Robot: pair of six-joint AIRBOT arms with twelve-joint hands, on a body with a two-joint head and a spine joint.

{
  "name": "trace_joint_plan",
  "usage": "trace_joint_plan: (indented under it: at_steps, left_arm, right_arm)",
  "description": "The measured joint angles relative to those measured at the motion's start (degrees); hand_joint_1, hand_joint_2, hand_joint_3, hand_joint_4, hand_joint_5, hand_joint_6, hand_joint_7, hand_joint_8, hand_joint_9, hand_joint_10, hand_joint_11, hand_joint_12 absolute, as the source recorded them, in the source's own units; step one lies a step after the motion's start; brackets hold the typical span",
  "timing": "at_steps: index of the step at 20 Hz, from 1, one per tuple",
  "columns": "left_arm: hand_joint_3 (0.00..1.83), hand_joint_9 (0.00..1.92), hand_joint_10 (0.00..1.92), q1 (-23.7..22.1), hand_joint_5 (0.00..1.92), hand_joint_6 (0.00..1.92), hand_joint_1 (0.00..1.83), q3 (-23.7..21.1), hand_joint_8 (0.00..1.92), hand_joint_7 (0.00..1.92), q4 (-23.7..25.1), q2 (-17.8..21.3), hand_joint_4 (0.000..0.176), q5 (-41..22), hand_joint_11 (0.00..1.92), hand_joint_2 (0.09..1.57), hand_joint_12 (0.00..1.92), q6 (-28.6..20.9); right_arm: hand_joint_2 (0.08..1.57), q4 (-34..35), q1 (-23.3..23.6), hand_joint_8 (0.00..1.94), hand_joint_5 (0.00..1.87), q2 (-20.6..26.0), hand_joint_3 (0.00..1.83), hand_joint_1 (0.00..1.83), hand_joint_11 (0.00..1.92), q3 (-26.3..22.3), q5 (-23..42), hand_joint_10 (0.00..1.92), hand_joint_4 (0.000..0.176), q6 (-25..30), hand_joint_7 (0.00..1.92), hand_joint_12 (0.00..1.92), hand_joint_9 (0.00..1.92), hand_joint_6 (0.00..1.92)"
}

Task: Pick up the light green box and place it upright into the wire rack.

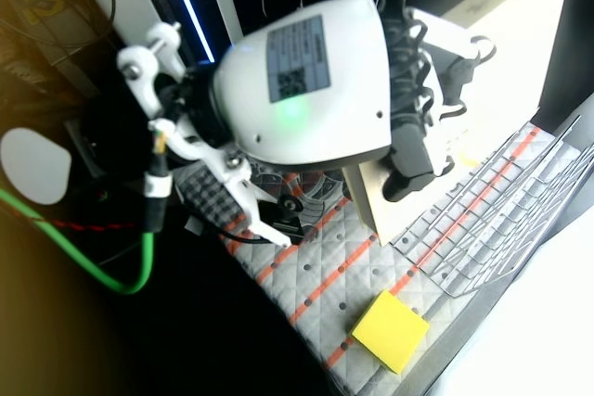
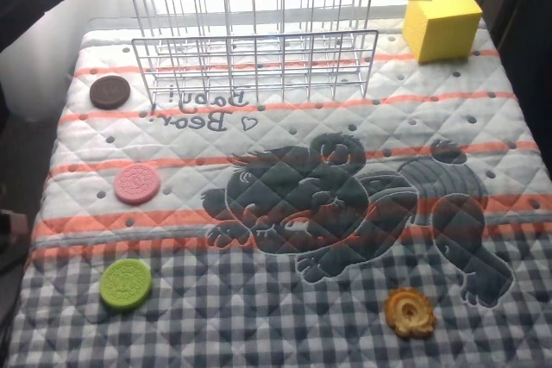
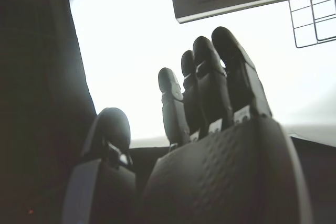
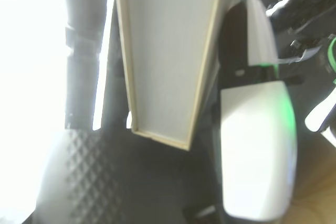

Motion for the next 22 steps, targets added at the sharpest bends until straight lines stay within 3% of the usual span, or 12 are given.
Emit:
trace_joint_plan:
  at_steps: [2,3,5,15,16,20,21,22]
  left_arm:
    - [0.0,0.44,0.0,0.0,0.54,0.0,0.42,0.0,0.0,0.41,0.2,-0.2,0.096,0.5,0.15,1.21,0.66,0.0]
    - [0.0,0.44,0.0,-0.5,0.53,0.0,0.41,0.1,0.0,0.42,0.5,-0.3,0.107,0.9,0.14,1.2,0.65,0.0]
    - [0.0,0.44,0.0,-0.6,0.53,0.0,0.42,0.4,0.0,0.42,0.5,-0.5,0.109,0.8,0.14,1.2,0.66,0.0]
    - [0.0,0.45,0.0,-0.6,0.55,0.0,0.4,0.4,0.0,0.42,0.6,-0.5,0.092,0.8,0.14,1.2,0.68,0.0]
    - [0.0,0.45,0.0,-0.6,0.53,0.0,0.41,0.4,0.0,0.41,0.6,-0.6,0.105,0.8,0.12,1.21,0.72,0.0]
    - [0.0,0.45,0.0,-0.6,0.51,0.0,0.43,0.5,0.0,0.4,0.9,-0.6,0.119,0.5,0.1,1.21,0.73,0.0]
    - [0.0,0.43,0.0,-0.6,0.5,0.0,0.41,0.5,0.0,0.4,0.9,-0.6,0.135,0.3,0.08,1.21,0.72,0.0]
    - [0.0,0.44,0.0,-0.6,0.51,0.0,0.4,0.4,0.0,0.4,1.0,-0.6,0.136,-0.3,0.08,1.21,0.72,0.0]
  right_arm:
    - [1.21,0.2,0.8,0.0,0.79,-0.6,0.0,1.1,1.32,0.1,0.3,0.0,0.0,0.0,1.47,0.87,1.66,1.25]
    - [1.23,-0.1,0.8,0.0,0.77,-0.7,0.0,1.1,1.38,0.1,0.3,0.01,0.0,0.1,1.48,0.81,1.67,1.28]
    - [1.21,-1.4,0.8,0.01,0.79,-1.2,0.0,1.1,1.46,0.3,-0.7,0.01,0.0,0.0,1.51,0.7,1.7,1.26]
    - [1.21,-2.7,-1.8,0.0,0.79,-3.9,0.0,1.1,1.42,1.2,-1.7,0.0,0.0,0.1,1.55,0.64,1.68,1.26]
    - [1.21,-2.3,-2.3,0.0,0.81,-4.4,0.0,1.11,1.43,1.6,-1.8,0.0,0.0,0.2,1.56,0.65,1.69,1.24]
    - [1.18,-2.7,-4.3,0.0,0.85,-5.8,0.0,1.12,1.43,2.6,-2.2,0.0,0.0,0.8,1.55,0.69,1.69,1.17]
    - [1.18,-2.7,-4.5,0.0,0.86,-5.9,0.0,1.12,1.43,2.8,-2.4,0.0,0.0,0.9,1.55,0.69,1.69,1.16]
    - [1.18,-2.4,-4.5,0.0,0.86,-6.0,0.0,1.12,1.42,3.1,-2.5,0.0,0.0,1.0,1.54,0.69,1.68,1.15]
